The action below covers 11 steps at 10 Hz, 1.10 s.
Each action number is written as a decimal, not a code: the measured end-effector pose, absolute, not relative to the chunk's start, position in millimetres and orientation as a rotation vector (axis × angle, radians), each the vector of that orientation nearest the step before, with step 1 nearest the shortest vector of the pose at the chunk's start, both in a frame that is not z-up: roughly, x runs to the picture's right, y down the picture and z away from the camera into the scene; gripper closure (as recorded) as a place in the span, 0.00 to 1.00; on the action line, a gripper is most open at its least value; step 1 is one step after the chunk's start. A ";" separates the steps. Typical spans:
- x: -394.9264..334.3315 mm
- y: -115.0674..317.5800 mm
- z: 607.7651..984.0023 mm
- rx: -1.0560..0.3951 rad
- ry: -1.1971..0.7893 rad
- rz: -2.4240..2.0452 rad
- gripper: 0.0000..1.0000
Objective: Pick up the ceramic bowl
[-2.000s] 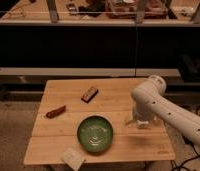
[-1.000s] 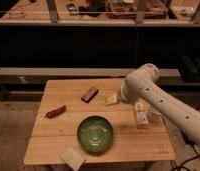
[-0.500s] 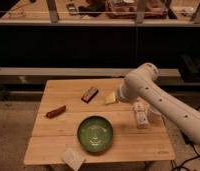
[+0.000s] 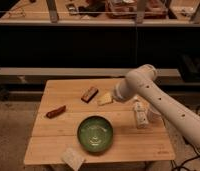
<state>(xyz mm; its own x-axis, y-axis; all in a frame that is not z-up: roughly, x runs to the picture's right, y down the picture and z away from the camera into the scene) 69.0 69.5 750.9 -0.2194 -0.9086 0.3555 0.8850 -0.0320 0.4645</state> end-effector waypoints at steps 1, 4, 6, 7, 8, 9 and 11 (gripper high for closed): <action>70.4 81.7 762.2 0.061 -0.757 -1.666 0.20; 95.7 115.3 794.4 0.044 -0.852 -1.705 0.40; 109.0 124.8 807.4 0.026 -0.885 -1.710 0.60; 113.6 129.2 809.5 0.024 -0.903 -1.710 0.71; 116.6 134.4 810.7 0.022 -0.918 -1.714 0.83; 117.5 137.5 811.1 0.021 -0.927 -1.717 0.89; 119.6 145.1 810.8 0.023 -0.948 -1.725 1.00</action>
